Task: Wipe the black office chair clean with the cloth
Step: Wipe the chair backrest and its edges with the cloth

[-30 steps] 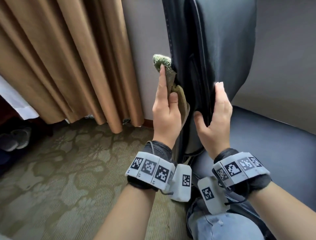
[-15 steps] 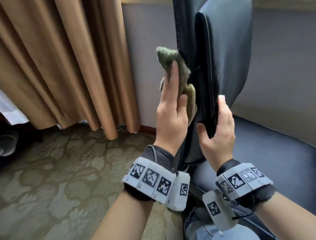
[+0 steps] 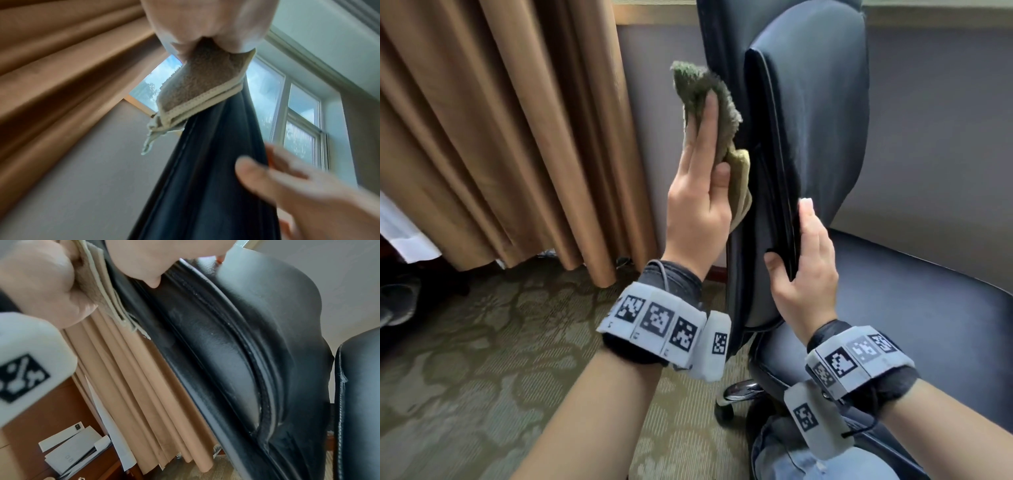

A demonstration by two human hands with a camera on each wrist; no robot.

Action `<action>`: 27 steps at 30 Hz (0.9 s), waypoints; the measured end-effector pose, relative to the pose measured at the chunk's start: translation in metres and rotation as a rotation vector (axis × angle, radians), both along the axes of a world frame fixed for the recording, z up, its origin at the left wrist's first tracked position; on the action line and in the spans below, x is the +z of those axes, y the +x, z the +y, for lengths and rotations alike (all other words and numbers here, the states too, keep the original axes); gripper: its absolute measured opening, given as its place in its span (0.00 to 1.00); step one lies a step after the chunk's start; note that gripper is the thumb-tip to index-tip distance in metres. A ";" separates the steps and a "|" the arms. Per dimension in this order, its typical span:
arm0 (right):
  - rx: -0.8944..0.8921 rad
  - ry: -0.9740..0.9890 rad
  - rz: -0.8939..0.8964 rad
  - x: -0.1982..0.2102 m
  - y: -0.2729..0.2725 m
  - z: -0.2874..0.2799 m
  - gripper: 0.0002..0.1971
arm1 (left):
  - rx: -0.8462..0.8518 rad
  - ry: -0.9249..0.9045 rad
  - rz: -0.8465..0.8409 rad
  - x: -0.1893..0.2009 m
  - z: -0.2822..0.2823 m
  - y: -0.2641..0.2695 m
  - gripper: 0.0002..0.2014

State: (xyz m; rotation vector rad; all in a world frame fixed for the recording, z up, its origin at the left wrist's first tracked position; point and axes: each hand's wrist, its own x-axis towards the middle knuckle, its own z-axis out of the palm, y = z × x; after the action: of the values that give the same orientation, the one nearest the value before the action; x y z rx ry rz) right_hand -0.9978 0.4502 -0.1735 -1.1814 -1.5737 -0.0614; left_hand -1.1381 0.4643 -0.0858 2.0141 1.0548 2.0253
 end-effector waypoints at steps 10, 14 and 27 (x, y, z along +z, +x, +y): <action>0.006 -0.032 -0.023 0.001 0.002 0.000 0.35 | 0.011 -0.162 -0.040 -0.066 -0.021 0.017 0.28; 0.010 -0.032 -0.025 0.001 0.003 0.001 0.35 | -0.048 -0.211 -0.046 -0.052 -0.018 0.012 0.27; 0.036 -0.061 0.023 0.006 0.003 -0.003 0.35 | 0.058 -0.082 -0.063 0.035 -0.003 0.007 0.29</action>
State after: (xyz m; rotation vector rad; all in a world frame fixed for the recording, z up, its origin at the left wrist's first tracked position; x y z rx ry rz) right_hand -0.9948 0.4471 -0.1674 -1.1969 -1.5861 0.0237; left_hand -1.1313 0.4610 -0.0505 1.8887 1.1754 2.0237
